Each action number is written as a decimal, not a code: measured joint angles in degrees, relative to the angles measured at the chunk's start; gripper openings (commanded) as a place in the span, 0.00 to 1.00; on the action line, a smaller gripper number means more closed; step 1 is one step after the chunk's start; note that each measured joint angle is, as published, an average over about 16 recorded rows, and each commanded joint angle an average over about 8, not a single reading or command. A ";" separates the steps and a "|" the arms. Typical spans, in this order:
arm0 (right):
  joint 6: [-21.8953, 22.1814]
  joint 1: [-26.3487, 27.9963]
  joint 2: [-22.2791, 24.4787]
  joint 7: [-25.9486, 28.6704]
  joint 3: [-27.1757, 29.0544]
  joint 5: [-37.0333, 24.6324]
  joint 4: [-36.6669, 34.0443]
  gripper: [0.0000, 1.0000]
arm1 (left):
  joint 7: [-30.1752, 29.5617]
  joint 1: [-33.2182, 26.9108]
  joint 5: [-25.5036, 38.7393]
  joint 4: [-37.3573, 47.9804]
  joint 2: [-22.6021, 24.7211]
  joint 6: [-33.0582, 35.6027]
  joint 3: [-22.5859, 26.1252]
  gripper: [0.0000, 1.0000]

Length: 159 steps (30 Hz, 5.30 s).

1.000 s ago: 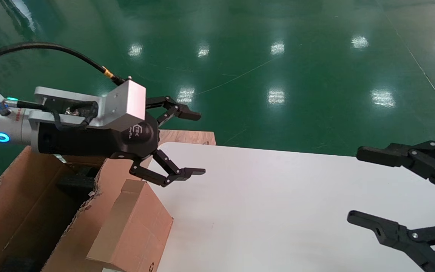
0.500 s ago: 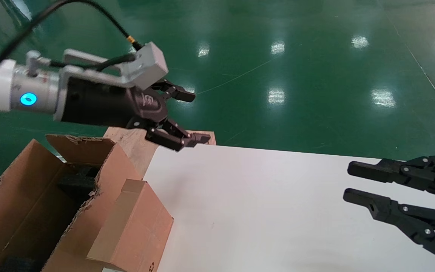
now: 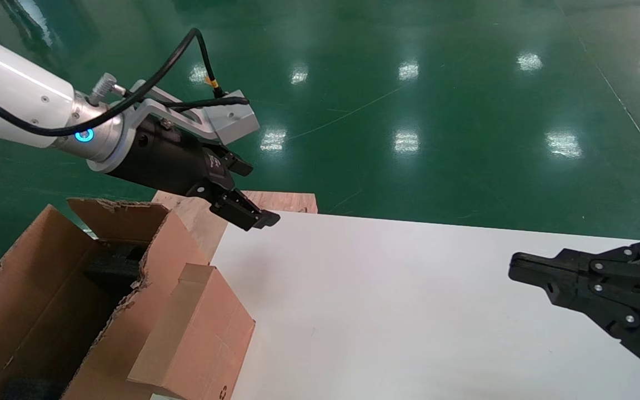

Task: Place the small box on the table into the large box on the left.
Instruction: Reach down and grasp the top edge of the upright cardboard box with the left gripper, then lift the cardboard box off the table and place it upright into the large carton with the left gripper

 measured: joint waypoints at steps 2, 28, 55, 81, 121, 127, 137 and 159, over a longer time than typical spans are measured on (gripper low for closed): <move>0.00 0.00 0.00 0.00 0.00 0.00 -0.01 0.00 | -0.63 -0.50 0.56 0.11 0.13 0.04 1.46 1.00; 0.03 0.02 0.02 -0.05 -0.05 0.04 -0.06 0.00 | -9.22 -11.14 -1.22 0.52 0.85 -0.21 23.20 1.00; 0.04 0.06 0.04 -0.10 -0.14 0.09 -0.10 0.00 | -31.65 -20.94 -3.70 3.39 12.32 0.38 48.32 1.00; 0.08 0.07 0.08 -0.15 -0.23 0.15 -0.10 0.00 | -31.38 -24.26 -16.20 4.96 13.42 -0.55 64.80 1.00; 0.10 0.07 0.09 -0.15 -0.24 0.17 -0.12 0.00 | -30.84 -24.28 -17.51 6.13 13.69 -0.83 65.78 0.00; 0.10 0.07 0.09 -0.16 -0.24 0.17 -0.12 0.41 | -31.10 -24.57 -17.16 6.00 13.66 -1.19 65.91 0.00; 0.09 0.09 0.09 -0.17 -0.27 0.19 -0.14 1.00 | -31.99 -27.34 -15.23 5.19 13.28 -3.95 65.20 0.00; 0.12 0.11 0.12 -0.21 -0.35 0.24 -0.16 1.00 | -25.81 -44.34 -0.26 12.42 7.80 -14.99 60.62 0.00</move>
